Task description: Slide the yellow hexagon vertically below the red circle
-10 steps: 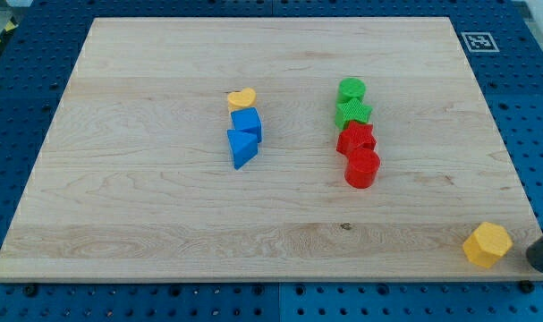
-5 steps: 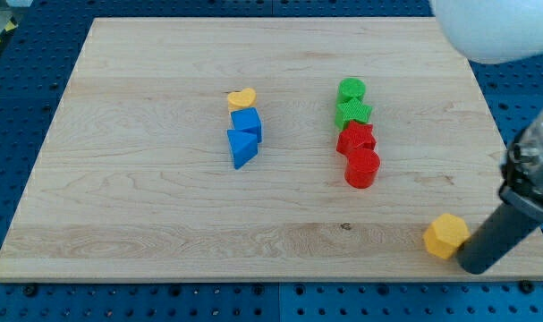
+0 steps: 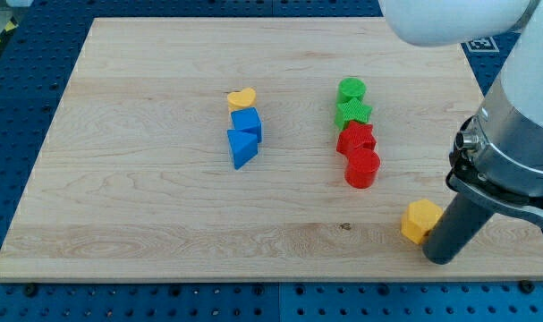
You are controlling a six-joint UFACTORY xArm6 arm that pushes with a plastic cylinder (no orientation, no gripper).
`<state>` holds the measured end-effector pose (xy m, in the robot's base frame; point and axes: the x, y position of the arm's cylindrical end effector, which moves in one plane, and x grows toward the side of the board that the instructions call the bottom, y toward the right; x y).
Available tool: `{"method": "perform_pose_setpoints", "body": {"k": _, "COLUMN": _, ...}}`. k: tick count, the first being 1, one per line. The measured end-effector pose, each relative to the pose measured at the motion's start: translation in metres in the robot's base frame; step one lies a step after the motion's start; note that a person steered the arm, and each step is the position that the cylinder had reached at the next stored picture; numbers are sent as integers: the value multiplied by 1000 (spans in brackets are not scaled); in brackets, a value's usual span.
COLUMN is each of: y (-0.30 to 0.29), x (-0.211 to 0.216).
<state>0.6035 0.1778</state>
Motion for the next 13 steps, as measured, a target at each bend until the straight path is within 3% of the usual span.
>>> {"method": "perform_pose_setpoints", "body": {"k": 2, "y": 49, "x": -2}}
{"method": "perform_pose_setpoints", "body": {"k": 5, "y": 2, "x": -10}}
{"method": "perform_pose_setpoints", "body": {"k": 7, "y": 31, "x": -13}}
{"method": "perform_pose_setpoints", "body": {"k": 10, "y": -50, "x": -15}}
{"method": "perform_pose_setpoints", "body": {"k": 12, "y": 26, "x": -19}}
{"method": "perform_pose_setpoints", "body": {"k": 13, "y": -1, "x": -29}}
